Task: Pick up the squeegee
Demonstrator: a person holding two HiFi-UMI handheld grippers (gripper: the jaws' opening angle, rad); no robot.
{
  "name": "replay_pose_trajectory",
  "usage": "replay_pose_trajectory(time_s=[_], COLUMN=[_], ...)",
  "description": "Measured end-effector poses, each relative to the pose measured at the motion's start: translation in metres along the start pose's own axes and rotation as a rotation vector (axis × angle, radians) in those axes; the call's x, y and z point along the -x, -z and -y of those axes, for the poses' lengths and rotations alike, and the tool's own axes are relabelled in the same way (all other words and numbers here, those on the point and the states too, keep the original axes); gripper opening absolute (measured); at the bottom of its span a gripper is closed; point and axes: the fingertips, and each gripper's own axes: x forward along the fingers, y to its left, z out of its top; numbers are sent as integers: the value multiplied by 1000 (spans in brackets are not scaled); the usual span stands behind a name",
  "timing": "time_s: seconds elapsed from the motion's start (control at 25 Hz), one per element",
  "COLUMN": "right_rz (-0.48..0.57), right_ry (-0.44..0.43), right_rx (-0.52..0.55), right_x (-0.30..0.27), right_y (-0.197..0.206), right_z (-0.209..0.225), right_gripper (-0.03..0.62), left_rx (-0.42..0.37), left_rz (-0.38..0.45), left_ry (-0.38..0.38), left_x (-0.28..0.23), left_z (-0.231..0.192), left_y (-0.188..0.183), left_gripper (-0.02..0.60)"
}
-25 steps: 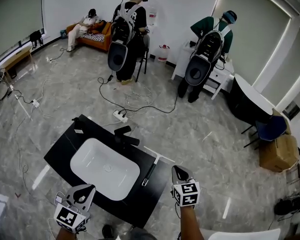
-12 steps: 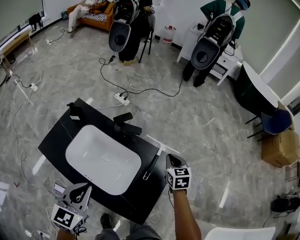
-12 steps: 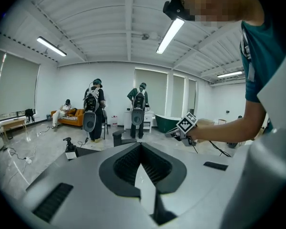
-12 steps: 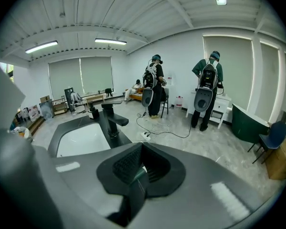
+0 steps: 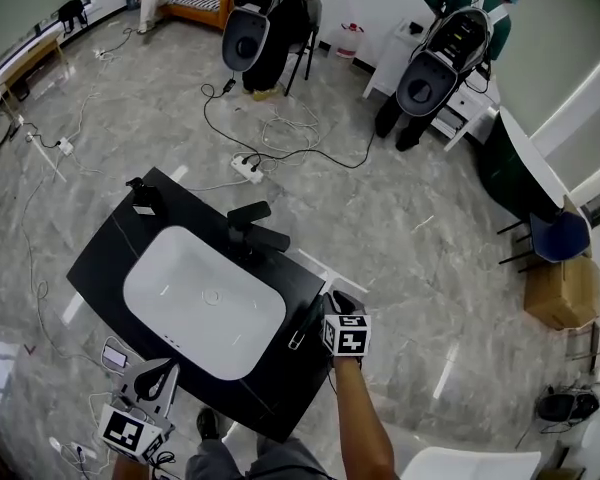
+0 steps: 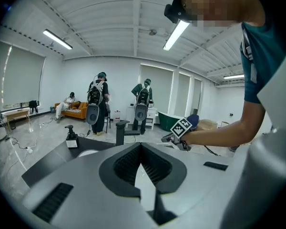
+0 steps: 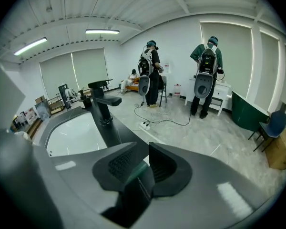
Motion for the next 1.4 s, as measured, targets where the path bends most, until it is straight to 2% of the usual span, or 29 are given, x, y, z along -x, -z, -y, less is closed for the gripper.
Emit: replay_pose_trajectory(time_s=[0.24,0.4,0.6,0.76,0.96,1.16,1.4], right_rz=[-37,-59,-86,-112,-96,-94,-111], right_ry=[26,49,89,96,130,160,204], right_rx=[-38,-81,-127,-153,-155,-193,-343], right_x=[-32,-50,-63,-72,-69,-67,-40], right_y=[20,31,45,57,59,61,71], right_z=[0,2,6,2,4,3,17], right_gripper=[158,235,265,265,259,136,103], left_rx=[21,33,40,47,47,43,29], left_rz=[-17,-23,-32,-32,-31,-24,-7], left_ry=[-8,-17,-24,-27,-29,-33,-39], left_x=[-6,-8,-7,-6,1,8,23], left_z=[-6,-13,-16,-20,-18,-19,-20], left_y=[15,22,30,35,32,30,18], left_gripper=[5,5,5,5,5,5,5])
